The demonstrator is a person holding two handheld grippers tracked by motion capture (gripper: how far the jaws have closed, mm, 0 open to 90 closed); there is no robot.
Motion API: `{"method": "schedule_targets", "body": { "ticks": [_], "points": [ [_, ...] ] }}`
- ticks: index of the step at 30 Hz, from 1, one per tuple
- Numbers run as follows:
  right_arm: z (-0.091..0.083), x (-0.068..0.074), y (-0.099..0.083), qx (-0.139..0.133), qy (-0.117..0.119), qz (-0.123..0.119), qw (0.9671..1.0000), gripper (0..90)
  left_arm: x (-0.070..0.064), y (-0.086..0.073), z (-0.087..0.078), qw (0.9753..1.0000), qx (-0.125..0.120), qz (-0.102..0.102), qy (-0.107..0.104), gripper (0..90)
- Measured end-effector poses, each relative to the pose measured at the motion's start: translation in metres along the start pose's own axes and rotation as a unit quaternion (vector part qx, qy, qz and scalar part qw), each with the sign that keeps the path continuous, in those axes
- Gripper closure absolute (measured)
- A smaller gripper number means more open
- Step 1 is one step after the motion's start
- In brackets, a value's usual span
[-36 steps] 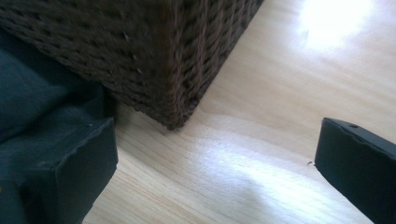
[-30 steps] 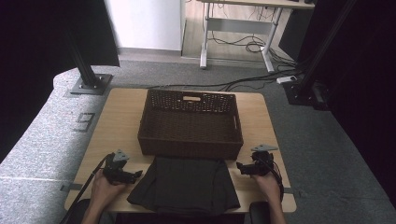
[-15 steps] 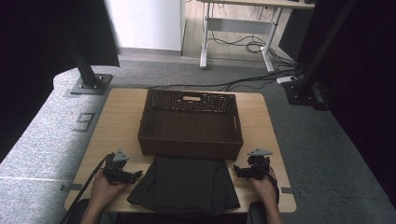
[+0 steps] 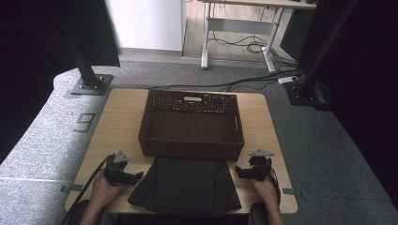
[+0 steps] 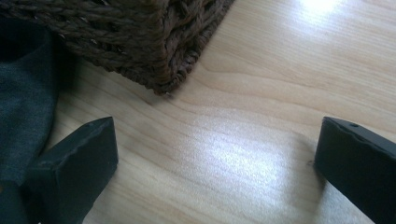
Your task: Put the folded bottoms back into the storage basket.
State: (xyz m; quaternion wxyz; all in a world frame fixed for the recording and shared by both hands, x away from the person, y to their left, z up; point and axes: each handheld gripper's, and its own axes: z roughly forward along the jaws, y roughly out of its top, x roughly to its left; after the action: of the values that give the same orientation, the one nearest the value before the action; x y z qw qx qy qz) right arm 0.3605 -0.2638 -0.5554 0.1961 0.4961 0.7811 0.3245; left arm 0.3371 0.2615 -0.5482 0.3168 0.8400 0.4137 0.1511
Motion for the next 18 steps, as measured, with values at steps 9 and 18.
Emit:
{"method": "schedule_targets", "body": {
  "ticks": [9, 18],
  "points": [
    [-0.011, 0.017, 0.005, 0.006, 0.044, 0.014, 0.9989, 1.8, -0.002, 0.007, -0.007, 0.9999, 0.012, -0.007, 0.005, 6.9],
    [-0.027, 0.05, 0.017, -0.016, 0.092, 0.0, 0.9956, 0.0, -0.023, 0.033, -0.021, 0.9995, -0.03, 0.006, -0.012, 5.5]
  ]
}}
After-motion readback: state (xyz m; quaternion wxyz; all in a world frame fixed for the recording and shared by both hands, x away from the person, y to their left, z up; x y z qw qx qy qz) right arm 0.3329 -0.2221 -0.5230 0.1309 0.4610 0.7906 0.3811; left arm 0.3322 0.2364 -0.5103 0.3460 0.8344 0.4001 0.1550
